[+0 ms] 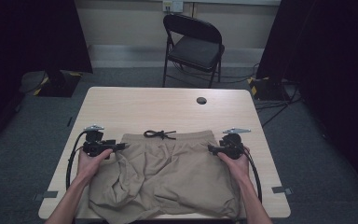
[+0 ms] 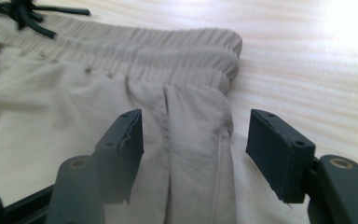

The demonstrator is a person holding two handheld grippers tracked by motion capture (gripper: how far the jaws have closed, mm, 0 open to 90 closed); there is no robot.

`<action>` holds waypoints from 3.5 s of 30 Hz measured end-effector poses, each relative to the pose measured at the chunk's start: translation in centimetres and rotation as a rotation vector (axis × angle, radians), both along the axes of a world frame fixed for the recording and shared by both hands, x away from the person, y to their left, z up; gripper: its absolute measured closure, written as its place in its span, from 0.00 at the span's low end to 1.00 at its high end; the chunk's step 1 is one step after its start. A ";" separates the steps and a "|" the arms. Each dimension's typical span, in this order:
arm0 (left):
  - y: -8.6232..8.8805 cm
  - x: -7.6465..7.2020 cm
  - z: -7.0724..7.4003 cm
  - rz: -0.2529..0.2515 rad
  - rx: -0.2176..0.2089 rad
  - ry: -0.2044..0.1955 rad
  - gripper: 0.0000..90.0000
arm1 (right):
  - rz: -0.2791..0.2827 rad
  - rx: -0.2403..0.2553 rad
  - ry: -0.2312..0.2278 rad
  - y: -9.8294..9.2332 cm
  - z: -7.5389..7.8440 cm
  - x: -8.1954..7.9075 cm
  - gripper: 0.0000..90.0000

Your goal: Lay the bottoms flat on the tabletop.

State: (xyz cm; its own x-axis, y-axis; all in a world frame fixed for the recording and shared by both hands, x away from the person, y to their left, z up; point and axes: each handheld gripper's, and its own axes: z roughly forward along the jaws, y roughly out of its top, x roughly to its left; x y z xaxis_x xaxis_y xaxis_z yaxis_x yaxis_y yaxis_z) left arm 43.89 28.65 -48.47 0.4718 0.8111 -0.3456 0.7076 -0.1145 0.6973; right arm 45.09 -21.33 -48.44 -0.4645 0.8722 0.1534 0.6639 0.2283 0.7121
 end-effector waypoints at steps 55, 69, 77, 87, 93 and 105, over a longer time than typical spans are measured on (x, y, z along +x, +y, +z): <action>-2.6 -0.9 14.2 -0.132 -0.149 -0.369 0.99 | 0.019 0.190 -0.377 -1.5 15.5 -1.9 0.99; -1.7 5.8 20.7 -0.042 -0.182 -0.444 0.98 | -0.011 0.184 -0.460 0.0 23.8 5.3 0.99; -2.1 8.1 18.3 0.020 -0.137 -0.380 0.73 | -0.135 0.120 -0.341 0.0 20.9 9.7 0.57; -2.4 6.2 14.3 -0.049 -0.153 -0.327 0.77 | -0.037 0.119 -0.290 1.7 16.1 7.3 0.51; -2.8 4.1 13.1 -0.102 -0.125 -0.318 0.82 | 0.052 0.149 -0.290 3.2 14.3 4.4 0.48; -2.6 -1.1 9.8 -0.169 -0.154 -0.291 0.89 | 0.172 0.195 -0.245 5.3 10.2 -0.7 0.44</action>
